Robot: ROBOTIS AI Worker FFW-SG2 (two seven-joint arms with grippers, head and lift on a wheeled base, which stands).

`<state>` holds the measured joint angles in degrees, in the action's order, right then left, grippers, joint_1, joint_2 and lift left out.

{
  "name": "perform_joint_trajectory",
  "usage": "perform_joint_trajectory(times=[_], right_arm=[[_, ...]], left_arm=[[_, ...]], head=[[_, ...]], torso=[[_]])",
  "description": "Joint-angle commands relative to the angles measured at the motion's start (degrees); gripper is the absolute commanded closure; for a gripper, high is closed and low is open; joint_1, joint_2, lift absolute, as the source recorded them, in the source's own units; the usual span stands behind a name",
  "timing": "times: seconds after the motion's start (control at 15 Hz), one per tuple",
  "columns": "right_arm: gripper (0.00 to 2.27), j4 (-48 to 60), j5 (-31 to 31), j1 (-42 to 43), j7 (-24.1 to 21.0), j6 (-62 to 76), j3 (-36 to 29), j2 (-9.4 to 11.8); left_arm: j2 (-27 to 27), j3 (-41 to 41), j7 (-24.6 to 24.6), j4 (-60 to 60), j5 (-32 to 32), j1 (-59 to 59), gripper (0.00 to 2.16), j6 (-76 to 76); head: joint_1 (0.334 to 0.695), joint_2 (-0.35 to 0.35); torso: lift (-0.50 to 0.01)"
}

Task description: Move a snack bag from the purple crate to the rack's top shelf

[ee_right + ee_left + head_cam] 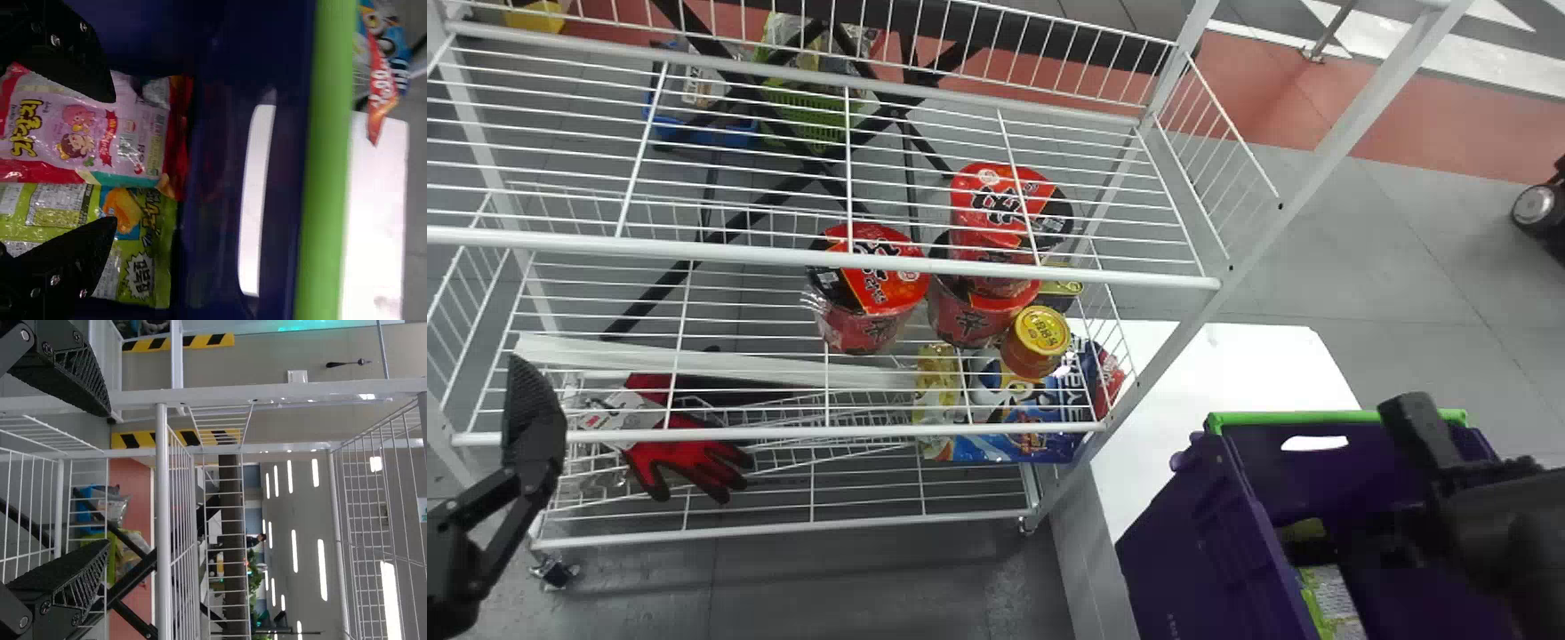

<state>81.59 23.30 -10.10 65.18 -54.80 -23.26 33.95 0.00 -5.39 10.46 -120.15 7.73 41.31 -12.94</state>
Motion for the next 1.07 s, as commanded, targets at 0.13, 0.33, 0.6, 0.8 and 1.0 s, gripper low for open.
perform_joint_trajectory(times=[0.13, 0.33, 0.6, 0.8, 1.0], right_arm=[[0.21, -6.0, 3.2, 0.3, -0.5, 3.7, 1.5, -2.2], [0.21, -7.9, 2.6, -1.9, -1.7, 3.9, -1.4, -5.2], [0.21, -8.7, 2.3, -3.9, -3.8, 5.4, -2.9, -7.8], [0.21, -9.2, 1.1, -4.3, -4.8, 5.8, -3.9, -8.8], [0.21, -9.3, -0.4, -4.4, -7.1, 6.1, -3.9, -9.2]], left_arm=[[-0.1, 0.1, 0.0, 1.1, 0.0, -0.4, 0.14, -0.1], [-0.1, 0.4, -0.3, 1.6, -0.4, -0.9, 0.14, -0.5], [-0.1, 0.6, -0.8, 2.2, -0.4, -1.2, 0.14, -0.8], [0.0, 0.7, -0.9, 2.2, -0.5, -0.9, 0.14, -1.9], [0.0, 1.1, -1.0, 2.2, -0.7, -0.3, 0.14, -3.1]], head=[[0.695, -0.350], [0.695, -0.350], [0.695, -0.350], [0.695, -0.350], [0.695, -0.350]], torso=[[-0.461], [-0.461], [-0.461], [-0.461], [-0.461]])
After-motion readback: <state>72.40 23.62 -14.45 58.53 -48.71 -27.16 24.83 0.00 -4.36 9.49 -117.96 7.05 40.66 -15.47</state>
